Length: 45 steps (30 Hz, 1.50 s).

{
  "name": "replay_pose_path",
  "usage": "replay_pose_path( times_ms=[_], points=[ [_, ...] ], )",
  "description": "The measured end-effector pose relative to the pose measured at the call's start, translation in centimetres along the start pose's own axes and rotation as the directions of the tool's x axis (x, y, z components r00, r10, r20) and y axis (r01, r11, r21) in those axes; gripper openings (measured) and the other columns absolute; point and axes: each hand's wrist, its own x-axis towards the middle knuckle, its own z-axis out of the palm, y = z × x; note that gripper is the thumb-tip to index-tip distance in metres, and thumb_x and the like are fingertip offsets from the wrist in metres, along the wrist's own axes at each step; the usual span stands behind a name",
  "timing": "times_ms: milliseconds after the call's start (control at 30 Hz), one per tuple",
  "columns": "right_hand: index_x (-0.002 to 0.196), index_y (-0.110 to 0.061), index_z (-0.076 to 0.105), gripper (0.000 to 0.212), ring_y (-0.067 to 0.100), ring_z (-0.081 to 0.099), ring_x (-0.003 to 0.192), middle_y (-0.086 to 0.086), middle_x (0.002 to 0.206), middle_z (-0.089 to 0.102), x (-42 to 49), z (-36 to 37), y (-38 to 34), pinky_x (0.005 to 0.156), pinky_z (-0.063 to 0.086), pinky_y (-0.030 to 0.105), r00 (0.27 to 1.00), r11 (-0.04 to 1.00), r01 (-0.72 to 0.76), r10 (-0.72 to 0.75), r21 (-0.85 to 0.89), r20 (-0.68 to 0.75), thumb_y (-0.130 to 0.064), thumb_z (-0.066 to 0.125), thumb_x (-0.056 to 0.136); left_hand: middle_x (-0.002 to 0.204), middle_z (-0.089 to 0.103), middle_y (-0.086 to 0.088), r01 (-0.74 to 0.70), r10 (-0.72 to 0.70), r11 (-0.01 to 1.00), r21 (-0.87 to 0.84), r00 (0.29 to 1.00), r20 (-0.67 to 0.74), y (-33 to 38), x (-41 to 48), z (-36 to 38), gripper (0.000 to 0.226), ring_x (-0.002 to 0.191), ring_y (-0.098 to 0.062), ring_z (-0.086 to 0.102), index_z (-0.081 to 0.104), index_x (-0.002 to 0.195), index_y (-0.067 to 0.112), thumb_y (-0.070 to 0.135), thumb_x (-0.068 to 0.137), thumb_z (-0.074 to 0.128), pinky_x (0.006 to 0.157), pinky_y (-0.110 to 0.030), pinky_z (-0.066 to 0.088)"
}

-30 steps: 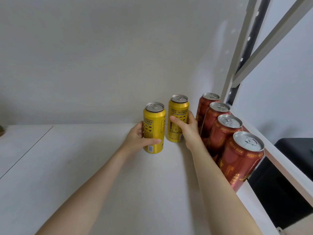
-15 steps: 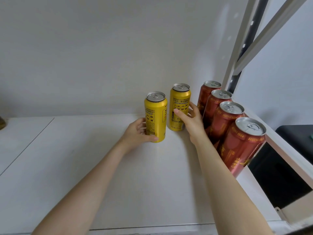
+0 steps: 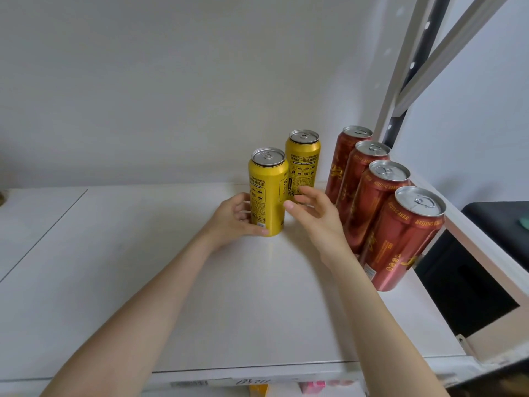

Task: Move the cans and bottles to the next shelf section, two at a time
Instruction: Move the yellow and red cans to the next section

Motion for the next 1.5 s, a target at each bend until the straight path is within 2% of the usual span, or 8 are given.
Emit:
replay_pose_path(
  times_ms=[100,233,333,467,733,867,1100,1500],
  points=[
    [0.129,-0.02,0.059,0.052,0.007,0.062,0.112,0.001,0.12,0.064,-0.2,0.0,-0.1,0.089,0.049,0.018,1.0,1.0,0.016,-0.016,0.007,0.025,-0.022,0.079,0.082,0.118,0.068,-0.019,-0.006,0.006,1.0,-0.001,1.0,0.029,0.1,-0.5,1.1,0.078,0.105,-0.031,0.069,0.056,0.125,0.006,-0.003,0.056,0.09,0.093,-0.04,0.057],
    [0.125,-0.018,0.059,0.046,-0.01,0.064,0.093,-0.004,0.115,0.065,-0.8,-0.8,0.0,0.078,0.05,0.012,0.999,0.997,0.039,-0.041,0.062,0.03,-0.015,0.077,0.083,0.118,0.068,-0.018,-0.01,0.011,1.0,-0.008,0.998,0.063,0.4,-0.9,2.7,0.073,0.106,-0.03,0.069,0.056,0.125,0.005,-0.011,0.061,0.087,0.094,-0.04,0.056],
    [0.131,-0.011,0.058,0.061,0.007,0.064,0.109,0.004,0.126,0.065,-1.3,-1.3,0.5,0.088,0.053,0.022,0.999,0.997,0.045,-0.046,0.064,0.014,-0.027,0.082,0.077,0.117,0.07,-0.016,-0.017,0.018,1.0,-0.008,0.996,0.087,0.6,-1.1,3.9,0.073,0.104,-0.027,0.07,0.057,0.125,0.006,-0.01,0.061,0.087,0.093,-0.04,0.056],
    [0.128,-0.009,0.058,0.045,0.016,0.062,0.118,0.006,0.126,0.066,-1.8,-2.3,0.9,0.1,0.051,0.034,0.998,0.992,0.059,-0.057,0.112,-0.021,-0.018,0.074,0.087,0.115,0.07,-0.015,-0.033,0.034,0.999,-0.011,0.993,0.109,0.8,-0.8,5.2,0.07,0.103,-0.026,0.07,0.058,0.123,0.007,-0.009,0.061,0.088,0.093,-0.038,0.057],
    [0.127,-0.017,0.056,0.043,0.013,0.062,0.117,0.004,0.125,0.066,-0.9,-1.8,1.2,0.087,0.052,0.021,0.994,0.979,0.097,-0.088,0.178,-0.059,-0.026,0.07,0.087,0.114,0.071,-0.013,-0.074,0.072,0.997,0.023,0.993,0.091,1.0,0.4,5.9,0.066,0.102,-0.025,0.071,0.059,0.121,0.006,-0.004,0.063,0.088,0.091,-0.038,0.057],
    [0.123,-0.021,0.057,0.031,0.007,0.064,0.11,-0.001,0.119,0.067,0.0,-1.5,1.2,0.083,0.051,0.018,0.994,0.977,0.102,-0.092,0.186,-0.062,-0.017,0.066,0.094,0.112,0.072,-0.012,-0.083,0.079,0.996,0.043,0.994,0.077,0.9,1.2,5.7,0.065,0.101,-0.024,0.071,0.06,0.121,0.009,-0.001,0.063,0.089,0.091,-0.037,0.057],
    [0.125,-0.016,0.058,0.038,0.009,0.065,0.107,0.006,0.122,0.068,1.4,-1.2,1.3,0.082,0.052,0.02,0.994,0.974,0.1,-0.087,0.205,-0.069,-0.024,0.068,0.089,0.108,0.073,-0.012,-0.078,0.076,0.996,0.051,0.996,0.048,0.8,2.5,5.5,0.063,0.098,-0.023,0.072,0.06,0.114,0.008,-0.002,0.06,0.09,0.088,-0.036,0.058],
    [0.121,-0.023,0.059,0.04,0.009,0.066,0.107,0.006,0.122,0.068,1.9,-1.1,1.4,0.082,0.052,0.02,0.993,0.977,0.101,-0.087,0.188,-0.08,-0.033,0.067,0.083,0.112,0.072,-0.007,-0.091,0.085,0.992,0.088,0.994,0.065,0.5,3.2,5.3,0.069,0.1,-0.021,0.071,0.059,0.119,0.013,0.007,0.059,0.093,0.09,-0.037,0.058]
  ],
)
